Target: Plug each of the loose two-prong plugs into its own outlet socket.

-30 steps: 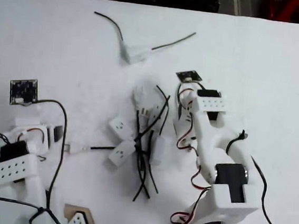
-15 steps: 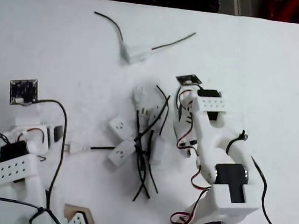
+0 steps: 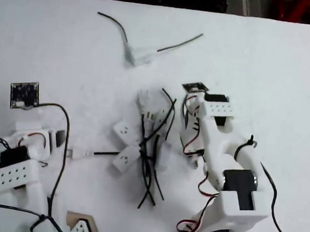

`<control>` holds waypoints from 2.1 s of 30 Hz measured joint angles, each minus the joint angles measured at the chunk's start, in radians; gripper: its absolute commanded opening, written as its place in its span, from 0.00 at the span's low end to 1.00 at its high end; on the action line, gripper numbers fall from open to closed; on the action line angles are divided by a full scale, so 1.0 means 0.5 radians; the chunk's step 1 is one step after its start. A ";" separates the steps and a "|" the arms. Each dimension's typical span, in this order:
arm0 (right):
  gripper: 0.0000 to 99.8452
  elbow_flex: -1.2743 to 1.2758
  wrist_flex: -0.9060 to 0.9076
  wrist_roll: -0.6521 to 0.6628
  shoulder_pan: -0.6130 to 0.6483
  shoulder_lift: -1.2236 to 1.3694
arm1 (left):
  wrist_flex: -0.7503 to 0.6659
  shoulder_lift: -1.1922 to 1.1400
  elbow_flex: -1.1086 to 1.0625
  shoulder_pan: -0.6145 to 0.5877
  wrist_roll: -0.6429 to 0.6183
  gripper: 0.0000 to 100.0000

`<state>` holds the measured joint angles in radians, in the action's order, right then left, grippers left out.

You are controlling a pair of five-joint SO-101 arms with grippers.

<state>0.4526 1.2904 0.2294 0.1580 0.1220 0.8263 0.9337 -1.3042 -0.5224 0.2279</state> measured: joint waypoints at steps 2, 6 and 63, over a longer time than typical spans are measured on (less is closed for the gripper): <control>0.03 0.009 0.000 0.000 0.000 0.000 | 0.000 0.000 0.000 0.000 0.000 0.29; 0.02 0.031 0.000 0.000 0.000 0.021 | 0.000 0.000 0.000 0.000 0.000 0.29; 0.02 1.344 -0.905 -0.506 1.418 -2.753 | 0.196 1.025 0.212 1.356 -0.448 0.29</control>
<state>1.1247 0.8378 -0.0238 0.8669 -1.2543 0.9244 1.4461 -1.1983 0.1557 0.0038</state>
